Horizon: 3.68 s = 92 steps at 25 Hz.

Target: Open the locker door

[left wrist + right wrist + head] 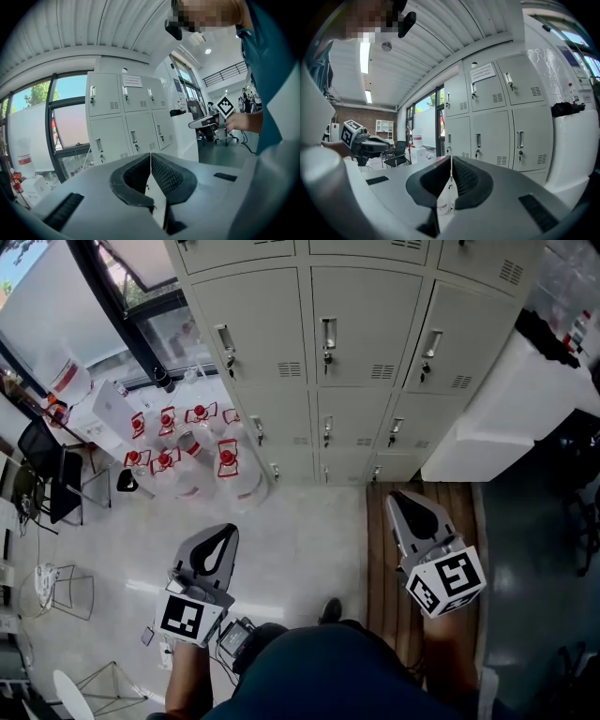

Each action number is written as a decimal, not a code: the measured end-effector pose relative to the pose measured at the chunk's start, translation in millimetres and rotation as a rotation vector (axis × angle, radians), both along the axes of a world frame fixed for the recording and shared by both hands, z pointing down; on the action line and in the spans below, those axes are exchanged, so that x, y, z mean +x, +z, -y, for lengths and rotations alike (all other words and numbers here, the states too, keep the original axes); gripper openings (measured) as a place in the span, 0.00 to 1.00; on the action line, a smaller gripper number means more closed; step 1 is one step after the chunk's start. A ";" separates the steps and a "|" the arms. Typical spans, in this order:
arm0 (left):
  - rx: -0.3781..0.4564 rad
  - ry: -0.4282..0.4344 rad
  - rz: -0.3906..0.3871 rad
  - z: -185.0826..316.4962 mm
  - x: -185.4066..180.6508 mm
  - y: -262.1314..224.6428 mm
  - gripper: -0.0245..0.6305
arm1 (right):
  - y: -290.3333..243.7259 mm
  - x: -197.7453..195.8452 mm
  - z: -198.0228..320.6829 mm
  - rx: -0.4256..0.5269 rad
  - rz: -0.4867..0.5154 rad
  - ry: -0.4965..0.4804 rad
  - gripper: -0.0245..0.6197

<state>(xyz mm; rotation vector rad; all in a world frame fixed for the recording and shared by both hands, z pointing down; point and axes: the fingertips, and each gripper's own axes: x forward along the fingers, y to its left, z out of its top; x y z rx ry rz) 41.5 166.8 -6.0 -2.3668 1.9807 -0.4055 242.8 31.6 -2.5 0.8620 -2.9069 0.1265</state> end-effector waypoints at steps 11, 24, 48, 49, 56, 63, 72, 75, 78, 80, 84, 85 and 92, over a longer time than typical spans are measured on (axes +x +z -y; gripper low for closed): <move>0.025 0.123 0.009 72.7 -8.2 -4.6 0.07 | 9.3 21.6 32.7 -0.011 -0.030 0.132 0.10; 0.057 0.388 -0.038 173.5 -58.7 -3.6 0.07 | -0.9 -1.1 43.9 -0.028 -0.053 0.425 0.10; 0.071 0.531 -0.079 233.1 -133.2 5.6 0.07 | -7.5 -67.5 56.9 -0.024 -0.092 0.583 0.10; 0.074 0.534 -0.074 234.9 -136.9 7.1 0.07 | -7.3 -70.8 56.9 -0.026 -0.092 0.585 0.10; 0.033 0.509 -0.044 244.3 -157.0 21.5 0.07 | 4.6 -89.2 61.5 -0.048 -0.103 0.560 0.10; 0.045 0.414 -0.028 249.3 -180.8 24.2 0.07 | 14.0 -99.1 92.4 -0.063 -0.062 0.458 0.10; 0.057 0.231 0.009 245.0 -195.8 22.1 0.07 | 18.3 -106.7 148.5 -0.048 -0.063 0.274 0.10; 0.057 0.180 0.011 242.9 -196.1 24.7 0.07 | 21.9 -113.2 165.2 -0.042 -0.073 0.214 0.10; 0.053 0.143 0.010 240.6 -195.7 27.9 0.07 | 28.0 -120.1 176.9 -0.046 -0.082 0.166 0.10; 0.048 0.122 0.008 239.6 -195.7 30.4 0.07 | 32.4 -125.1 183.7 -0.049 -0.087 0.138 0.10; 0.039 0.085 0.001 239.8 -197.1 35.1 0.07 | 43.0 -136.8 197.6 -0.059 -0.102 0.089 0.10; 0.036 0.077 0.001 240.3 -197.4 36.9 0.07 | 46.2 -139.5 201.4 -0.061 -0.107 0.078 0.10; 0.011 0.033 -0.012 248.7 -200.9 50.6 0.07 | 72.5 -162.0 229.1 -0.092 -0.134 0.026 0.10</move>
